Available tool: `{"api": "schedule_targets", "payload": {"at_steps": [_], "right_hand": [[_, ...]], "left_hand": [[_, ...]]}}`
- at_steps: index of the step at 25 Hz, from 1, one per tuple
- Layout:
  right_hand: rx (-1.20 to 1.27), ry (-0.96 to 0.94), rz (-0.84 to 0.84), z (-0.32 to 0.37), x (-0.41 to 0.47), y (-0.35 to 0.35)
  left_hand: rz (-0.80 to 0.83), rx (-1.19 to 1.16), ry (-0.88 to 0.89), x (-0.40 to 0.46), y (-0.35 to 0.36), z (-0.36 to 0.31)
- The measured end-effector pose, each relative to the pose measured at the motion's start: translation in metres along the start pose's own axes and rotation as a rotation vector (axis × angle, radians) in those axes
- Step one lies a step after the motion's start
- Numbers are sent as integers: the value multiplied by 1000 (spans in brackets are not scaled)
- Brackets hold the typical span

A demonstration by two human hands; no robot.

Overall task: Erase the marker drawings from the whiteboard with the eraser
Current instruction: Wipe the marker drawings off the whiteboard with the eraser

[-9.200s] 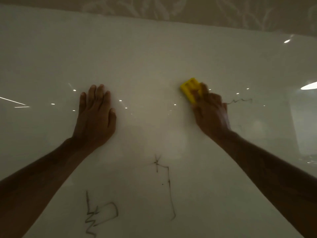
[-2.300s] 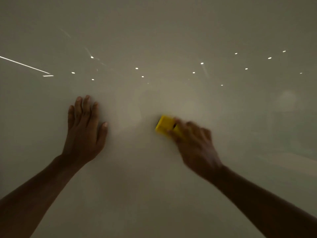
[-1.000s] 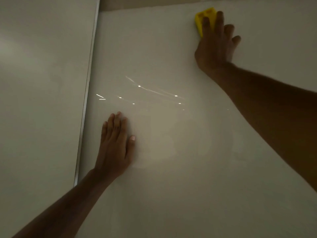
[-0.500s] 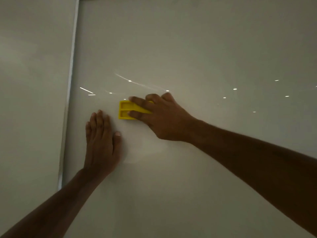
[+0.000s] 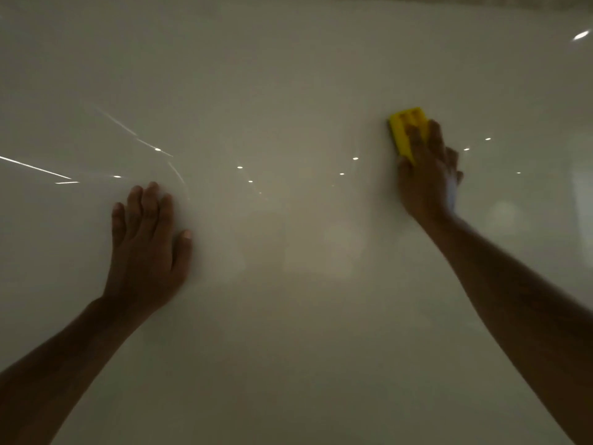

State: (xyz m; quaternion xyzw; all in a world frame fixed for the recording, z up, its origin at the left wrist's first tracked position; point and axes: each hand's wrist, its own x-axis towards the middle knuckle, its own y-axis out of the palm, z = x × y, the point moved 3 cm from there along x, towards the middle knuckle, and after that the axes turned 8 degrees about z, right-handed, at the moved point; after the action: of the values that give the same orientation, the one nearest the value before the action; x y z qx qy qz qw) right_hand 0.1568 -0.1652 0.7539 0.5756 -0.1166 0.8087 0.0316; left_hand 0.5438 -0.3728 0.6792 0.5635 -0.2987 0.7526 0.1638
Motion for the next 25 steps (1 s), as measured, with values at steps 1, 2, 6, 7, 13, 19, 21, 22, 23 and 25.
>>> {"api": "schedule_targets", "payload": {"at_steps": [1,2,6,7,13,19,21,22,23,25], "right_hand": [[-23,-97,1,2,-22,0],[-52,-214,19,8,-48,2],[-129,-756,271,10,-191,31],[-137,-880,352,-1,-226,40],[-71,-813,270,-86,-226,26],[83,269,-77,-199,-137,-7],[144,441,-96,-201,-123,-9],[149,457,-108,-197,-112,-11],[145,446,-123,-191,-96,-13],[123,404,-150,-173,-57,-18]], "left_hand": [[-7,7,-3,4,3,-11],[-16,12,-12,8,6,-20],[-39,2,5,21,15,-57],[-46,3,23,22,16,-64],[-56,-8,6,28,30,-88],[-52,-32,21,27,36,-85],[-52,-35,19,26,37,-85],[-50,-33,20,26,38,-86],[-49,-35,15,26,37,-87],[-65,-22,-5,28,32,-90]]}}
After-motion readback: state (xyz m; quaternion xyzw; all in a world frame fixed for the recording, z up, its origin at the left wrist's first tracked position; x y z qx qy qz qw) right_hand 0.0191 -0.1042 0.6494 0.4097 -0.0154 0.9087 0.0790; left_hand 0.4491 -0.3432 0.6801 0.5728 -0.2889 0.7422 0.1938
